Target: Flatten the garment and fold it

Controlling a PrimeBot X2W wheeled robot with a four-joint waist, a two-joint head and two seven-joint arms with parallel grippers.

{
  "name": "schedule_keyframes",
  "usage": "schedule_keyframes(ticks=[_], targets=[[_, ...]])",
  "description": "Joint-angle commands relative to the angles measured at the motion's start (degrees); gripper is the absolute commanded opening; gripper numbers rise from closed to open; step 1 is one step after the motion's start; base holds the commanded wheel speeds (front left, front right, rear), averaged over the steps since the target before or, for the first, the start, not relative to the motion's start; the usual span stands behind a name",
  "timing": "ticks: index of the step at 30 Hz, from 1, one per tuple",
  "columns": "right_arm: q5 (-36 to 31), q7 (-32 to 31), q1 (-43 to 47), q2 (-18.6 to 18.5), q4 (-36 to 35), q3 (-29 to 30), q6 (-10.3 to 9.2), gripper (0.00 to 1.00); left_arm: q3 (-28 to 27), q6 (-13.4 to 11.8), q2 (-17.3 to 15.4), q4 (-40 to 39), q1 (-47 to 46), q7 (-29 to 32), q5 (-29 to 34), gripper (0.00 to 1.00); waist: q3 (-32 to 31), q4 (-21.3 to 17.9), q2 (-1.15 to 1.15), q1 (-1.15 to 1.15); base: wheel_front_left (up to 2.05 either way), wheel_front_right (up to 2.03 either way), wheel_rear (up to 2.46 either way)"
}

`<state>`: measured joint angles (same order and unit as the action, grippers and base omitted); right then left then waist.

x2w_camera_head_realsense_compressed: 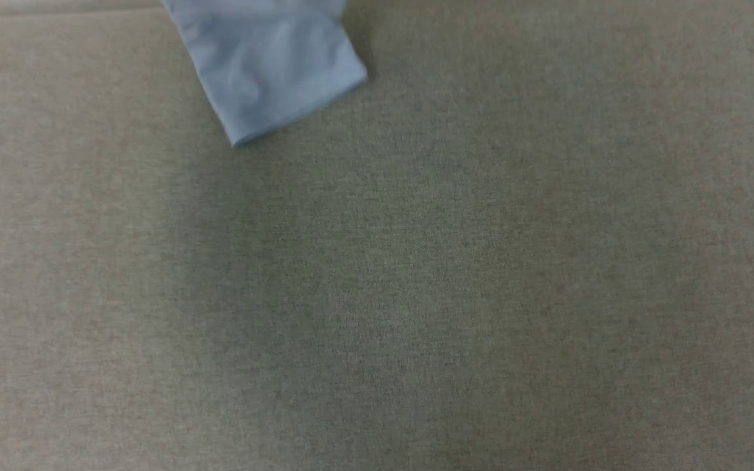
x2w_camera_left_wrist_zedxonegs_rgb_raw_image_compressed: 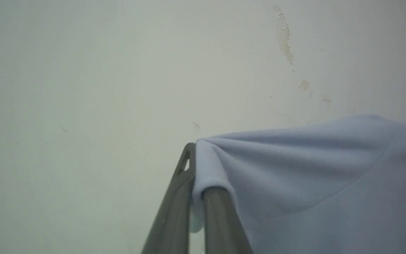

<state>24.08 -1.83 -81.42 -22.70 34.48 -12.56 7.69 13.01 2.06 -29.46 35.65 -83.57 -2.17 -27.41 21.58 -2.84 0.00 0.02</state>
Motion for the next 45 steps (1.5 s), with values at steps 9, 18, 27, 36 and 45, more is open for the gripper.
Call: schedule_keyframes(ticks=[9,18,27,36,45], targets=[[1.0,5.7,-3.7,2.0,7.5,-5.5,-0.2,0.0,0.9,2.0,1.3,10.1,-3.3,-5.3,0.0,0.0,9.4,-0.8,0.0,-0.02,0.0,0.0,0.0],[6.6,9.4,3.8,3.0,12.8,-13.7,-0.2,0.0,2.0,4.2,3.9,17.2,6.0,-9.4,-2.6,0.0,6.3,1.1,0.0,-0.02,0.0,0.0,0.0],[14.0,12.4,26.5,1.1,9.3,-20.5,-0.2,0.0,1.7,5.1,5.6,14.8,31.6,-8.5,-9.0,0.0,-4.7,2.7,0.0,-0.02,0.0,0.0,0.0],[15.9,11.2,47.1,-0.8,2.6,-19.1,-0.2,0.0,-0.5,-2.7,3.8,-5.6,64.3,-5.4,-12.9,0.0,-13.3,2.0,0.0,-0.02,0.0,0.0,0.0],[10.9,6.8,65.0,-1.3,-8.3,-7.8,-0.2,0.0,-4.1,-17.4,0.4,-37.4,93.2,3.9,-15.3,0.0,-17.5,2.9,0.0,-0.02,0.0,0.0,0.0]])
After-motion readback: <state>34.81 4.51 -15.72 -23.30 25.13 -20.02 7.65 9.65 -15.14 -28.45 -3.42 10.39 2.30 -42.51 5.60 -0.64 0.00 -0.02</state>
